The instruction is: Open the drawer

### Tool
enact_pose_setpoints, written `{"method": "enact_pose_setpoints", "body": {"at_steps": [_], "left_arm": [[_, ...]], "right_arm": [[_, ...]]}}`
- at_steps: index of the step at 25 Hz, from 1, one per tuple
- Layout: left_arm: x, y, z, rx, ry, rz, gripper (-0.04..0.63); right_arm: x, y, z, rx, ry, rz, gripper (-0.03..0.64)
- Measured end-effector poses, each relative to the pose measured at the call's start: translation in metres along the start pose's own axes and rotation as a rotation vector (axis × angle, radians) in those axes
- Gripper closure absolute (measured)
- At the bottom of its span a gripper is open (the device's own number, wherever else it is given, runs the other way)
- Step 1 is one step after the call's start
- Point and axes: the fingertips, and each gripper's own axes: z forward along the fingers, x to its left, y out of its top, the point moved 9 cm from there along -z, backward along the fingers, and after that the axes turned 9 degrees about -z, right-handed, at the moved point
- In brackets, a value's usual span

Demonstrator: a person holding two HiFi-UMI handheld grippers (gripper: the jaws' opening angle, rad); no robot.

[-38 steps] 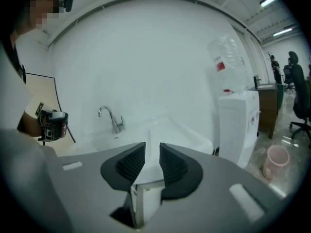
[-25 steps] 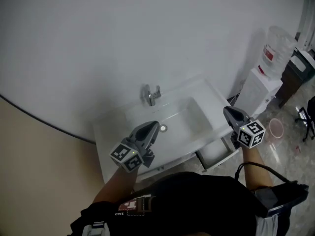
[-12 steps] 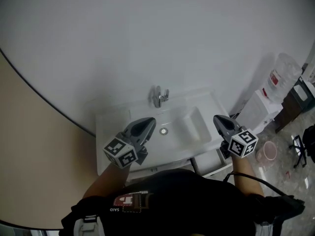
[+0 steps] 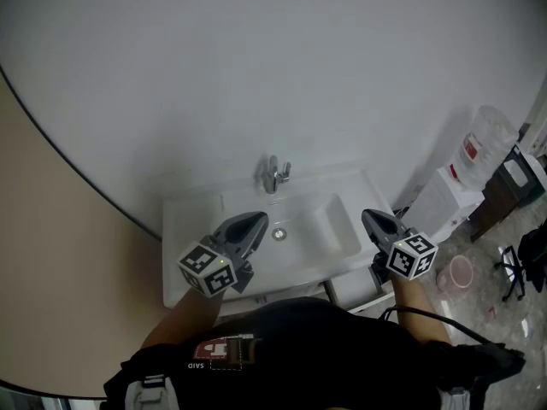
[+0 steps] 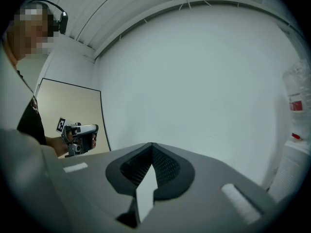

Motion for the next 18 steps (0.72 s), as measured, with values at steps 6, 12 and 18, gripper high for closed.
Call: {"method": "enact_pose_setpoints", "body": {"at_steps": [6, 12, 18], "left_arm": [[-0.005, -0.001, -0.01, 0.0, 0.003, 0.014, 0.595], [-0.004, -0.004, -0.011, 0.009, 0.007, 0.011, 0.595], [0.001, -0.007, -0.012, 0.018, 0.01, 0.007, 0.595]], "right_arm": [[0.007, -0.002, -0.005, 0.001, 0.009, -0.008, 0.618], [0.006, -0.005, -0.004, 0.006, 0.011, -0.006, 0.618], [0.006, -0.008, 0.002, 0.01, 0.015, -0.008, 0.618]]}}
